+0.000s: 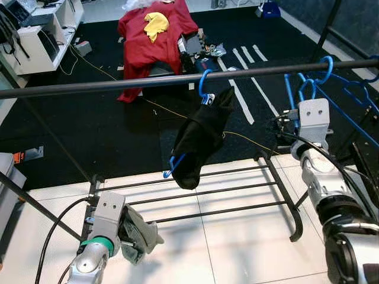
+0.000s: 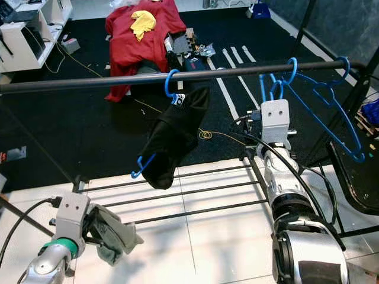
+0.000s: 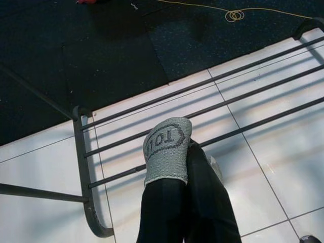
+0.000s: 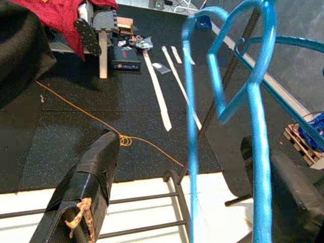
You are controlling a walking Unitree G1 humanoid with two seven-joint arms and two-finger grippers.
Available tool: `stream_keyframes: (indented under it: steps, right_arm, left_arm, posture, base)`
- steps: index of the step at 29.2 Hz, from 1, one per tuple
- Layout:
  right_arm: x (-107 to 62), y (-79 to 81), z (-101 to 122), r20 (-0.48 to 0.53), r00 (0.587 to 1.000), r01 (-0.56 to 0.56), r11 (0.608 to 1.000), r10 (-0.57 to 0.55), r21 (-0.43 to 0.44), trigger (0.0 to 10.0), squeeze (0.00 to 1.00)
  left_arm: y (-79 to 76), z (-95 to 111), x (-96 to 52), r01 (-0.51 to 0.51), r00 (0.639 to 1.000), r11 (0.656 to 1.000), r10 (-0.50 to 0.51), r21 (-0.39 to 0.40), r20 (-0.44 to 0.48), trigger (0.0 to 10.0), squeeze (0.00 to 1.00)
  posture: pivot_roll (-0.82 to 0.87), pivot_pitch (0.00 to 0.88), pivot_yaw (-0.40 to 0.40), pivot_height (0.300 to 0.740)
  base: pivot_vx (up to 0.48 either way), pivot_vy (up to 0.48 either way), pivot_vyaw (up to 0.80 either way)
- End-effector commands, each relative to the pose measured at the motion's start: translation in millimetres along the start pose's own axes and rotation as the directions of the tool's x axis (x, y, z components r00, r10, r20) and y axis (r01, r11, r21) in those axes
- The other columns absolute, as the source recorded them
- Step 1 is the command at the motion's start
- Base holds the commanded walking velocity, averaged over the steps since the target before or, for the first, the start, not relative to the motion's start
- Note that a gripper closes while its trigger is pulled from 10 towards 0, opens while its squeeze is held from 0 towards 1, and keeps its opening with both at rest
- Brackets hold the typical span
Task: Hang hanger
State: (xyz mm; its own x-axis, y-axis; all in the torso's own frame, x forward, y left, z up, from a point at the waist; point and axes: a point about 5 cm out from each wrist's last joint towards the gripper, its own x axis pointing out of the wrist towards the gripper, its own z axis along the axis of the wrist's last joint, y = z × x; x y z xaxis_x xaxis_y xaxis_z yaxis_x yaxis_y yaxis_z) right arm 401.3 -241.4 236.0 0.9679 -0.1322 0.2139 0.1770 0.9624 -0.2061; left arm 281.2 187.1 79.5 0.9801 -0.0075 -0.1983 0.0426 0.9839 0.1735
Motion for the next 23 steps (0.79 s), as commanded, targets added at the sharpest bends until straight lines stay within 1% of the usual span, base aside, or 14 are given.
stream_keyframes:
  steps: [1, 3, 4, 6, 9, 17, 19, 20, 21, 22, 23]
  right_arm:
    - [1.1, 2.5, 1.5, 0.006, 1.000, 0.003, 1.000, -0.002, -0.018, 10.0, 0.00]
    - [1.7, 0.4, 3.2, 0.012, 1.000, 0.018, 0.999, -0.017, -0.027, 10.0, 0.00]
    - [2.4, -4.4, 4.4, 0.010, 0.998, 0.057, 0.997, -0.056, -0.058, 10.0, 0.00]
    - [3.0, -12.8, 3.8, -0.009, 0.994, 0.109, 0.991, -0.110, -0.078, 10.0, 0.00]
    - [3.1, -15.5, 2.8, -0.019, 0.993, 0.116, 0.991, -0.117, -0.066, 10.0, 0.00]
    - [4.1, -19.9, 4.4, -0.023, 0.994, 0.107, 0.990, -0.110, -0.088, 10.0, 0.00]
    - [4.7, -21.1, 5.6, -0.024, 0.994, 0.103, 0.991, -0.105, -0.082, 9.4, 0.00]
    - [5.1, -21.0, 6.0, -0.026, 0.995, 0.098, 0.992, -0.100, -0.081, 5.3, 0.00]
    - [5.4, -20.7, 6.2, -0.027, 0.995, 0.095, 0.992, -0.097, -0.078, 4.7, 0.00]
    - [5.5, -20.4, 6.3, -0.028, 0.995, 0.093, 0.993, -0.096, -0.077, 4.7, 0.00]
    - [5.7, -20.2, 6.2, -0.030, 0.995, 0.094, 0.992, -0.097, -0.083, 0.1, 0.00]
  left_arm:
    - [2.9, -8.9, -5.1, -0.014, 0.999, 1.000, 0.014, -0.007, -0.037, 10.0, 0.00]
    - [2.5, -9.3, -5.4, -0.013, 0.999, 1.000, 0.012, -0.008, -0.038, 10.0, 0.00]
    - [2.1, -9.5, -5.5, -0.010, 0.999, 1.000, 0.010, -0.008, -0.039, 10.0, 0.00]
    - [1.0, -9.4, -4.8, -0.002, 0.999, 1.000, 0.002, -0.006, -0.040, 10.0, 0.00]
    - [0.3, -8.8, -3.7, 0.004, 0.999, 1.000, -0.004, -0.004, -0.039, 10.0, 0.00]
    - [0.2, -6.6, -1.1, 0.008, 0.999, 1.000, -0.008, 0.001, -0.035, 10.0, 0.00]
    - [0.9, -6.9, -1.5, 0.006, 0.999, 1.000, -0.006, 0.001, -0.035, 10.0, 0.00]
    - [1.4, -7.4, -2.2, 0.004, 0.999, 1.000, -0.004, 0.002, -0.037, 10.0, 0.00]
    - [1.8, -7.8, -2.6, 0.002, 0.999, 1.000, -0.002, 0.002, -0.038, 10.0, 0.00]
    - [2.0, -8.0, -2.9, 0.001, 0.999, 1.000, -0.001, 0.003, -0.039, 10.0, 0.00]
    - [2.1, -8.2, -3.3, 0.000, 0.999, 1.000, 0.000, 0.003, -0.040, 10.0, 0.00]
  posture:
    - [-0.09, 0.190, 0.105, 0.740]
    - [-0.09, 0.190, 0.105, 0.740]
    - [-0.09, 0.190, 0.107, 0.740]
    - [-0.10, 0.189, 0.112, 0.740]
    - [-0.10, 0.189, 0.112, 0.740]
    - [-0.10, 0.178, 0.120, 0.740]
    - [-0.10, 0.176, 0.118, 0.740]
    - [-0.10, 0.175, 0.117, 0.740]
    - [-0.10, 0.175, 0.117, 0.740]
    - [-0.10, 0.175, 0.117, 0.740]
    - [-0.09, 0.175, 0.115, 0.740]
  base:
    - [0.000, 0.000, 0.00]
    - [0.000, 0.000, 0.00]
    - [0.000, 0.000, 0.00]
    - [0.000, 0.000, 0.00]
    - [0.000, 0.000, 0.00]
    - [0.000, 0.000, 0.00]
    - [0.000, 0.000, 0.00]
    - [0.000, 0.000, 0.00]
    - [0.000, 0.000, 0.00]
    - [0.000, 0.000, 0.00]
    - [0.000, 0.000, 0.00]
